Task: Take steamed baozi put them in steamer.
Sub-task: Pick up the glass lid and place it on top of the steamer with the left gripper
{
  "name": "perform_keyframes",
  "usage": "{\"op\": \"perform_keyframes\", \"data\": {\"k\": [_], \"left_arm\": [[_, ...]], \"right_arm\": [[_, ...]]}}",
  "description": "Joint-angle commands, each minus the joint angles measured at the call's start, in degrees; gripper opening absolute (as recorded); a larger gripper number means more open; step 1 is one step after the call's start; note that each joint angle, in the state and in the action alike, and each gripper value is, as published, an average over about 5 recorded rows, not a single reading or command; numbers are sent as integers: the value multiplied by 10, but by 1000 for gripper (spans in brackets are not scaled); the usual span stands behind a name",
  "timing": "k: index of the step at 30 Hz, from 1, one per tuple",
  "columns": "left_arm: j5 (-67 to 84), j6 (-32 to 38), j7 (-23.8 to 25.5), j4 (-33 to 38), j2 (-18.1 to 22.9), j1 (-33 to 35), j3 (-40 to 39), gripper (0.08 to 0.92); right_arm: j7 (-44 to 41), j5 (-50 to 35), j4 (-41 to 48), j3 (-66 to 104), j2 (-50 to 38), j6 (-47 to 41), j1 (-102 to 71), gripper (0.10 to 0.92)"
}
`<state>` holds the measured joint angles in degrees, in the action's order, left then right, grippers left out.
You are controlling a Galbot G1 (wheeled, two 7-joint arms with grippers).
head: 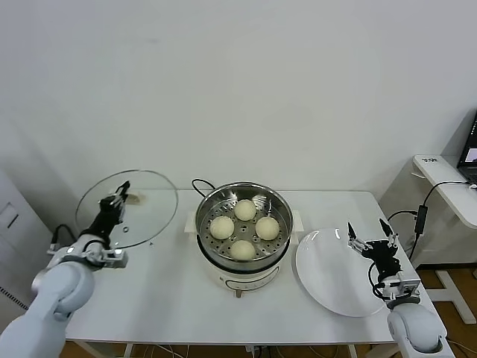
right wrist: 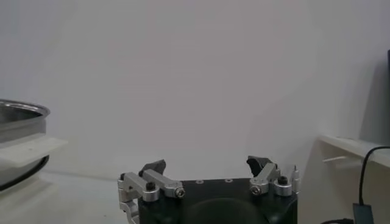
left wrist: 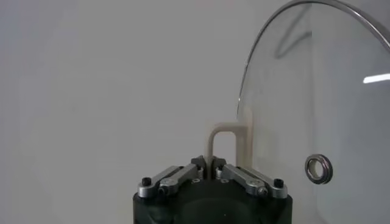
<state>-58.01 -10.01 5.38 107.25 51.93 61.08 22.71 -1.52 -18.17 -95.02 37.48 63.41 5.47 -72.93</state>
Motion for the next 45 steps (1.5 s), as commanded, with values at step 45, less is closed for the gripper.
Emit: {"op": "perform_keyframes", "data": {"k": [45], "left_arm": [[-223, -342, 146, -73, 255, -213, -422, 121]], "right_arm": [[-7, 3, 36, 18, 1, 0, 11, 823]]}}
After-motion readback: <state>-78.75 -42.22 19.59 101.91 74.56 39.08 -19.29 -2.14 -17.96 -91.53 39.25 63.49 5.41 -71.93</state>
